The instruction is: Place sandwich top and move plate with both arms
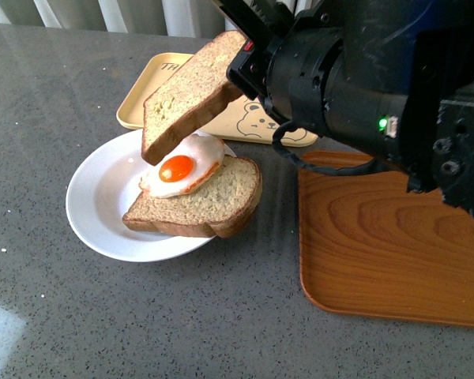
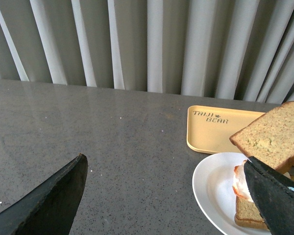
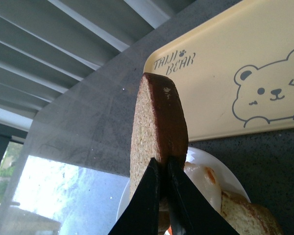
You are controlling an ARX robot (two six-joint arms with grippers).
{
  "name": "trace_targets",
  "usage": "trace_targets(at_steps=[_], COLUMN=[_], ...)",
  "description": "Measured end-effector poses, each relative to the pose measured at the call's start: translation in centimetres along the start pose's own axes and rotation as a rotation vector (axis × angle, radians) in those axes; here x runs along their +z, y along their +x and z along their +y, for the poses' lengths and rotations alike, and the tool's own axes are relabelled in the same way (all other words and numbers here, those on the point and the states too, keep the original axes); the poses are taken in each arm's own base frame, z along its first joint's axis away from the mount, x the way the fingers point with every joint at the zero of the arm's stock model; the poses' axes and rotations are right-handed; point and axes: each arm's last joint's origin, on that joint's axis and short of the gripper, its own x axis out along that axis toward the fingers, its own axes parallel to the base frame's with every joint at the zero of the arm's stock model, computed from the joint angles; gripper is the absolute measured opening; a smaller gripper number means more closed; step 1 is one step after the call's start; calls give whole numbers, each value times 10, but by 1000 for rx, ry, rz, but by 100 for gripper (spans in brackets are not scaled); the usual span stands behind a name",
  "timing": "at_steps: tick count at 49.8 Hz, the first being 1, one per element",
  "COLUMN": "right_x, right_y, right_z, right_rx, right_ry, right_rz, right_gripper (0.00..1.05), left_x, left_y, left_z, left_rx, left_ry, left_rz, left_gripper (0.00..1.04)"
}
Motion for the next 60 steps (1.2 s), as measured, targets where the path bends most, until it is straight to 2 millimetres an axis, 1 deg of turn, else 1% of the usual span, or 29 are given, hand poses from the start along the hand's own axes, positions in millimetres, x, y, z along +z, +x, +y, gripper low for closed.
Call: trace_targets(at_steps=[4,16,22,34,60], right_x=[-8,-18,-25,-40,-58], right_y=[1,-1,-5,-9,-26], right_z=[-1,5,4,-1,-11], right_rx=[-18,-25,-37,-84,-160], right_ry=[-4,-14,-26,-74,-127], right_rz=[2,0,6,27,69], right_gripper=[2,2,2,2,2], left_x=[0,0,0,0,0], left_y=[0,0,0,0,0], left_z=[0,0,0,0,0], left_rx=[0,0,0,0,0], left_ry=[0,0,0,0,0], left_rz=[0,0,0,0,0], left_gripper=[96,96,96,96,96])
